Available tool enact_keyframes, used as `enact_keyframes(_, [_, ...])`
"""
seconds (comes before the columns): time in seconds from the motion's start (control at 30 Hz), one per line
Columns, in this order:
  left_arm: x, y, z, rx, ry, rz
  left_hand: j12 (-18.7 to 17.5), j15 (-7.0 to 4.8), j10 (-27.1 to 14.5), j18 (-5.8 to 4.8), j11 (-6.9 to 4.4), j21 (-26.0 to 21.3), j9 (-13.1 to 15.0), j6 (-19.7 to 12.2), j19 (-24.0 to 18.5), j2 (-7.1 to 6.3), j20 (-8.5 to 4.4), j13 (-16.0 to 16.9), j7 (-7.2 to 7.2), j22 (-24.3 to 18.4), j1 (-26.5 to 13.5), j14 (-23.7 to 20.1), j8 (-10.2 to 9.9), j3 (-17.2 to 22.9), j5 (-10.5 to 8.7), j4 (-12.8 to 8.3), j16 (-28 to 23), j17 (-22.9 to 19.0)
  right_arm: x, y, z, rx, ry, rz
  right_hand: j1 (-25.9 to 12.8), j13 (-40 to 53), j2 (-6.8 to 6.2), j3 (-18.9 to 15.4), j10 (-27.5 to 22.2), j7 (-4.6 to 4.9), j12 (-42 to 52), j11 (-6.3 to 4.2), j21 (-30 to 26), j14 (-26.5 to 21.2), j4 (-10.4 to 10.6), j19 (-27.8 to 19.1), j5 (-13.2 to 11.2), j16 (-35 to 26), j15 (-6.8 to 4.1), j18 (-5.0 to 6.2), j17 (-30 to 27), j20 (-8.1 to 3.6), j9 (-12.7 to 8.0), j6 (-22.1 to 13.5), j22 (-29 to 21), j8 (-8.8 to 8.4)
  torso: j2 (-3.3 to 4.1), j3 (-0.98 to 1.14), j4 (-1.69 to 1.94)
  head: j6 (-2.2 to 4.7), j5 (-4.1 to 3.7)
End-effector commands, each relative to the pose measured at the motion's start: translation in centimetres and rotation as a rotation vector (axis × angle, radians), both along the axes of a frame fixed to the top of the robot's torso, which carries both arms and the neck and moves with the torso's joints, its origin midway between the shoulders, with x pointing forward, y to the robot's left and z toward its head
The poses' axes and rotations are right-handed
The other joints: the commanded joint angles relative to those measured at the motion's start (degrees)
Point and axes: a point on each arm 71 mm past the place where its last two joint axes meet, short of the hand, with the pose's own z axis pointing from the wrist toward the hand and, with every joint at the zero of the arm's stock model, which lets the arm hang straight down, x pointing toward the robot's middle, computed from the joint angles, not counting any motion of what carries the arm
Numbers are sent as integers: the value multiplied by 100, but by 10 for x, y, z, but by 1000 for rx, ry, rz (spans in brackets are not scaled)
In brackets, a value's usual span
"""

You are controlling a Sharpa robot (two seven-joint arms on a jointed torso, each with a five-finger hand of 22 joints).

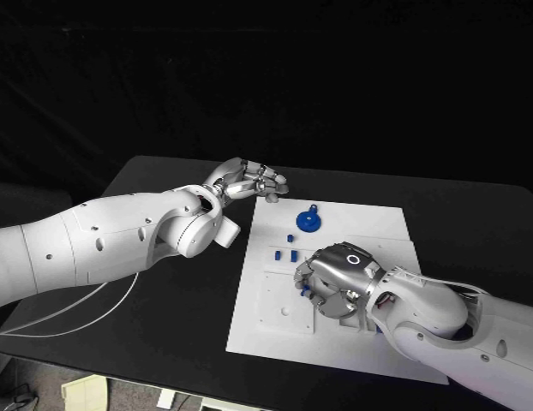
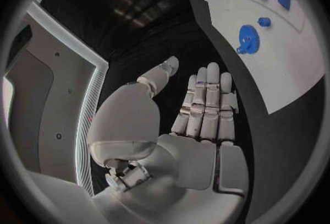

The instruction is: Assemble the parts on the task board

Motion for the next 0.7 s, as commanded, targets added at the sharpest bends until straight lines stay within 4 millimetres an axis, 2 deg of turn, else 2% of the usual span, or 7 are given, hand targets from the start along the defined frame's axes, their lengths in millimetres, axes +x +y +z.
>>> enact_keyframes(0.03, [-1,-2,1,-9,1,-10,-32,40,-35,19,10,-36,-10,-39,-15,36,30,-9,4,7,40,-17,31,0,27,35,-25,12,-2,1,-4,-42,24,17,47,5,19,-30,329,21,23,75,-31,2,-13,6,22,-10,-26,307,-7,-31,9,7,82,21,0,-1,-2,-15,-1])
enact_keyframes(0.7, [-1,-4,1,-9,5,-16,-37,43,-39,21,12,-42,-12,-45,-14,35,32,-10,5,12,43,-22,34,-1,24,36,-42,31,-5,10,-10,-61,41,30,25,7,32,-56,325,24,10,78,-35,-2,-19,0,30,-14,-23,307,-12,-27,10,1,85,16,1,-1,1,-38,-10])
